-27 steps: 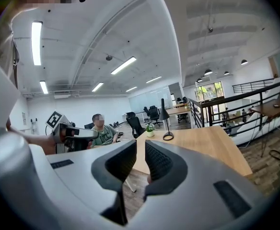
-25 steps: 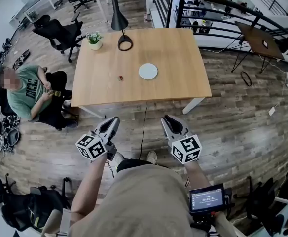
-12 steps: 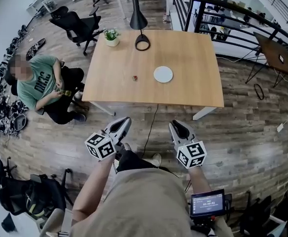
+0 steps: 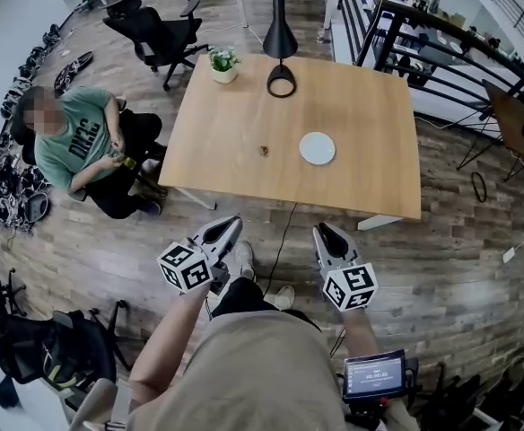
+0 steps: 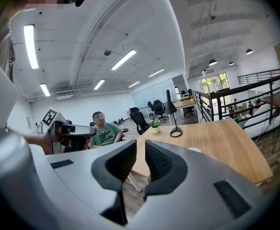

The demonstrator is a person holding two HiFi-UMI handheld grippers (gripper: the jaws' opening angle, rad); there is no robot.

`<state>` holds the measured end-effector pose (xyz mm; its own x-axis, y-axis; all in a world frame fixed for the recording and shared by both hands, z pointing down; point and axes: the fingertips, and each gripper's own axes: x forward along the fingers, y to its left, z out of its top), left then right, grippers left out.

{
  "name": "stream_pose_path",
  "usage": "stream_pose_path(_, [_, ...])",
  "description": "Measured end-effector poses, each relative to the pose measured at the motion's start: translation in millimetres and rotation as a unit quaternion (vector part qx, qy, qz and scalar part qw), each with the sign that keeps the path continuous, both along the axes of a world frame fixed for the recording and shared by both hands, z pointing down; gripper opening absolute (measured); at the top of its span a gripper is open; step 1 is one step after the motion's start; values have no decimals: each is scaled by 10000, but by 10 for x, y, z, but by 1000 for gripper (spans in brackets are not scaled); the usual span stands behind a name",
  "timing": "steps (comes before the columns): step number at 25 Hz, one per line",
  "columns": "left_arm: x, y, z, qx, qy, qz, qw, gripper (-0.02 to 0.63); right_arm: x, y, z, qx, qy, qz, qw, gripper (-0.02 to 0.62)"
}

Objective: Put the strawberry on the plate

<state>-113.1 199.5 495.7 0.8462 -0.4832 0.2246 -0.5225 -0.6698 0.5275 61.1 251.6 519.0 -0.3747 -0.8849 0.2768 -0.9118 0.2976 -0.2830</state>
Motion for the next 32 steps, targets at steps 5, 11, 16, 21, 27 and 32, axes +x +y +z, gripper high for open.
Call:
stream_pose_path(5, [-131, -429, 30, -59, 34, 1, 10000, 2, -133, -368, 65, -147, 25, 39, 9999, 37])
stream_pose_path(11, [-321, -991, 101, -90, 49, 78, 9999, 2, -318, -938, 68, -233, 73, 123, 9996, 37])
stream_pose_path(16, [-450, -1397, 186, -208, 105, 213, 9995, 2, -439, -1353, 46, -325, 188, 224, 9990, 37])
stream_pose_path(21, [-527, -1741, 335, -236, -17, 461, 9987, 2, -520, -1671, 38, -399, 308, 361, 9981, 37])
stream_pose_path(27, [-616, -2079, 423, -170, -105, 704, 9973, 2, -579, -2017, -4, -363, 406, 560, 9969, 37])
stream_pose_path(32, [-728, -2303, 441, -136, -48, 741, 9971, 2, -671, -2261, 87, -369, 439, 629, 9964, 37])
